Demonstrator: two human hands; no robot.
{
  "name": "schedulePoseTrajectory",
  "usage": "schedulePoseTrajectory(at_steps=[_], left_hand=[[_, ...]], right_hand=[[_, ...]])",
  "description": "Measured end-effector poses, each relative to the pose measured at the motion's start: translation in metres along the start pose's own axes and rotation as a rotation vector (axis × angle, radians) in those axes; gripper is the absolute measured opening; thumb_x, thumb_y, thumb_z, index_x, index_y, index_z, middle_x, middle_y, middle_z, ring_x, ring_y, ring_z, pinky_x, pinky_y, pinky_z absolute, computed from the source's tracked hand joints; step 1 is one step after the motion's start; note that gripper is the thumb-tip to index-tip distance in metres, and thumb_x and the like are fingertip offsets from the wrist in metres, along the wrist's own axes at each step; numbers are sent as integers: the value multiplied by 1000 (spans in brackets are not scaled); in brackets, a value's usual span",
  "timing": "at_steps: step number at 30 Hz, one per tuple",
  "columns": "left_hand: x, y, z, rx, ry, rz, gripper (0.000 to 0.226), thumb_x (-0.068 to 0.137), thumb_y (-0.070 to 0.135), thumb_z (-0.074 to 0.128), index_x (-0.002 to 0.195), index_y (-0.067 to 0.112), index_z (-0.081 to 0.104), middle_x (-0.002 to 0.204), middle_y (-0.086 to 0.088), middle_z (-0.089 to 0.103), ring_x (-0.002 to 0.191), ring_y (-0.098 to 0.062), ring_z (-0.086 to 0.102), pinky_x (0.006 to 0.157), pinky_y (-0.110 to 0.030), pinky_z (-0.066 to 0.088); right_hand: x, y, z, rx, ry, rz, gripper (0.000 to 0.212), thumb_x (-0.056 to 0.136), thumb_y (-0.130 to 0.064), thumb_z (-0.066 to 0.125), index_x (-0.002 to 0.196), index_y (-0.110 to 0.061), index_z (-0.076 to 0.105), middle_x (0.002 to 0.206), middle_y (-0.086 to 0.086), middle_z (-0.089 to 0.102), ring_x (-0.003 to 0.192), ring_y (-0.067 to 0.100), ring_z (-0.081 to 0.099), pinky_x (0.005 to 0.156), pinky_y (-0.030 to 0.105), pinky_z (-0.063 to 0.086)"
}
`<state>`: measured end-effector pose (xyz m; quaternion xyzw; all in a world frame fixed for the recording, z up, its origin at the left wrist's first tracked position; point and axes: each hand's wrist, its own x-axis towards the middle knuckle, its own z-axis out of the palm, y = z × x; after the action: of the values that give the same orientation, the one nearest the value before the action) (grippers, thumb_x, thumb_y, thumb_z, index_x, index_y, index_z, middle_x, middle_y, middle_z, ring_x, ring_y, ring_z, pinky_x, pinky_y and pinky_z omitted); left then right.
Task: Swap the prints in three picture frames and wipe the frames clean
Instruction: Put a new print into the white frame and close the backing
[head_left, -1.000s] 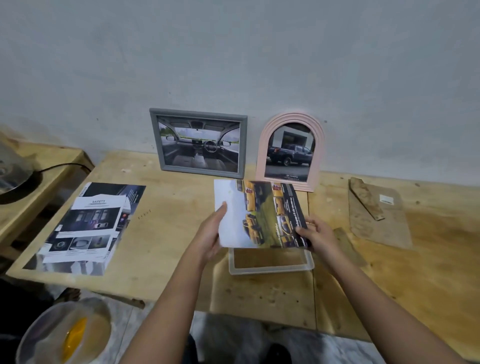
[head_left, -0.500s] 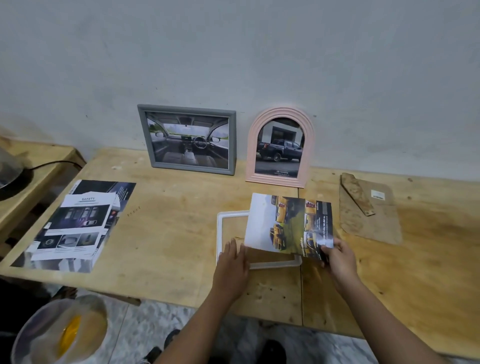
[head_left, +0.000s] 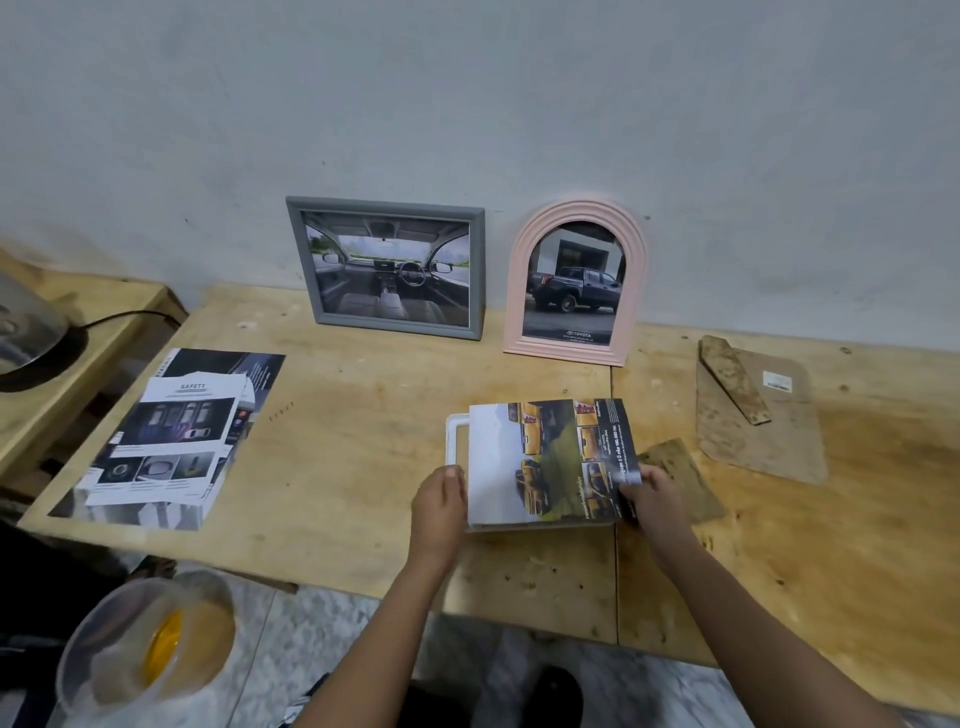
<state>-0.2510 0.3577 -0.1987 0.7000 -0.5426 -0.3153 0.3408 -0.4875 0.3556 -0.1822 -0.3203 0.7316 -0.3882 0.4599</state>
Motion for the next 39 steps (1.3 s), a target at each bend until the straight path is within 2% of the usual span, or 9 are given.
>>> schedulePoseTrajectory(at_steps=[3,5,9,13,17,22,30,35,39], left_hand=[[5,3,-8,-322,-33,-234,29,101,15,36,89,-1,57,73,-13,49,61,-18,41,54,-24,35],[3,3,-15,-433,-95,-329,14,95,8,48,91,2,60,73,-9,54,63,-19,47,55,-22,40],[-2,-7,-18,-323,-90,-343,24,87,4,61,111,4,61,99,-8,62,87,-16,57,60,-10,48],[1,-10,-15,-139,-61,-187,32,84,2,63,115,3,59,119,-14,52,94,-15,52,84,-25,45],[4,-6,-12,78,-72,10,35,85,4,61,120,2,56,128,-13,43,113,-19,46,96,-15,30],[9,-5,-1,389,-354,240,54,93,27,51,143,16,34,155,-5,20,143,-20,18,113,-28,19],[26,-10,1,673,-576,319,64,96,48,36,150,29,7,159,-1,-5,147,-19,-5,118,-34,9],[37,-8,-7,709,-666,459,66,95,46,38,150,30,6,159,-2,-7,147,-18,-4,118,-33,10],[54,-1,-3,738,-689,512,62,94,43,40,149,29,15,159,-1,5,146,-18,6,116,-32,15]], right_hand=[[3,3,8,-154,12,-35,7,87,-9,54,86,-15,57,91,8,65,84,25,62,78,46,53],[3,2,13,-299,16,-95,7,86,-10,58,91,-13,55,92,5,62,85,21,58,73,36,50],[2,2,20,-585,-51,-252,33,83,-13,65,113,-11,52,100,2,48,92,14,45,74,26,41],[0,9,21,-751,-36,-286,40,84,-21,63,120,-11,47,113,7,42,100,16,41,82,30,44],[-6,17,19,-834,-19,-399,36,85,-22,60,118,-12,49,118,5,39,101,13,40,77,26,45],[-5,25,30,-928,-93,-515,38,87,-20,57,124,-10,53,136,8,42,126,24,41,95,34,45],[-11,21,47,-927,7,-535,30,81,-21,62,109,-12,63,116,7,54,104,25,54,88,31,48],[-9,3,55,-863,-96,-481,51,84,-21,58,133,-13,47,136,3,37,128,17,38,102,20,36],[-5,-5,56,-929,-162,-395,59,87,-28,52,143,-21,35,147,0,31,134,17,31,109,27,33]])
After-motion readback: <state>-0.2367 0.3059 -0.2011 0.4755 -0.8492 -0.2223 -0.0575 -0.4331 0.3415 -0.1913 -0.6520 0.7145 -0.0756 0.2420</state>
